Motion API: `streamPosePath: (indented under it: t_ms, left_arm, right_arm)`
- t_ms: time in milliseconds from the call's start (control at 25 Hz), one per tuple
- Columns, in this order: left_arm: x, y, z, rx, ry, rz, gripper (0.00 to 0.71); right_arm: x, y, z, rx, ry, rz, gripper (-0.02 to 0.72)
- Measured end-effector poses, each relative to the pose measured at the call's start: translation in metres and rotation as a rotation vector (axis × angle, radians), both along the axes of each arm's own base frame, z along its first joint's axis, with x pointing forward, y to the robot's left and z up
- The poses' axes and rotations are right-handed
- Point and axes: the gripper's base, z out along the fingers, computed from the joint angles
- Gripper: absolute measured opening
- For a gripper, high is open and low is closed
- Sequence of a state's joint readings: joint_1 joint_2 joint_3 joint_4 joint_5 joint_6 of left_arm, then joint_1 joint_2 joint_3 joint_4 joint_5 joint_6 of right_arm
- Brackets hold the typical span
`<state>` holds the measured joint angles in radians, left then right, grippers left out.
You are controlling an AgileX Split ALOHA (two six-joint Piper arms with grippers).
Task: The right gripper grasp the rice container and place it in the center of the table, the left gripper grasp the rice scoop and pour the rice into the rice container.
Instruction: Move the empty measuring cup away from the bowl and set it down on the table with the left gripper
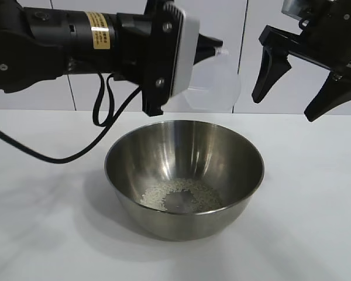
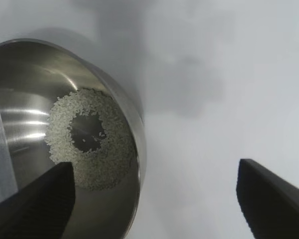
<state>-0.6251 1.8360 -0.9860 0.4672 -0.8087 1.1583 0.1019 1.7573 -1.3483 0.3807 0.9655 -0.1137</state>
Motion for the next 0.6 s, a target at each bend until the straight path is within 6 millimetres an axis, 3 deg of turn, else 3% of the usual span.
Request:
streamPosePath:
  t_ms: [320, 600]
  left_arm:
    - [-0.001, 0.018, -0.005, -0.295, 0.251, 0.182, 0.015]
    - [-0.007, 0.067, 0.018, -0.839, 0.47, 0.499, 0.015]
  right_arm:
    - [0.0, 0.001, 0.001, 0.019, -0.002, -0.008, 0.61]
    - [0.002, 0.002, 0.002, 0.035, -0.02, -0.021, 0.61]
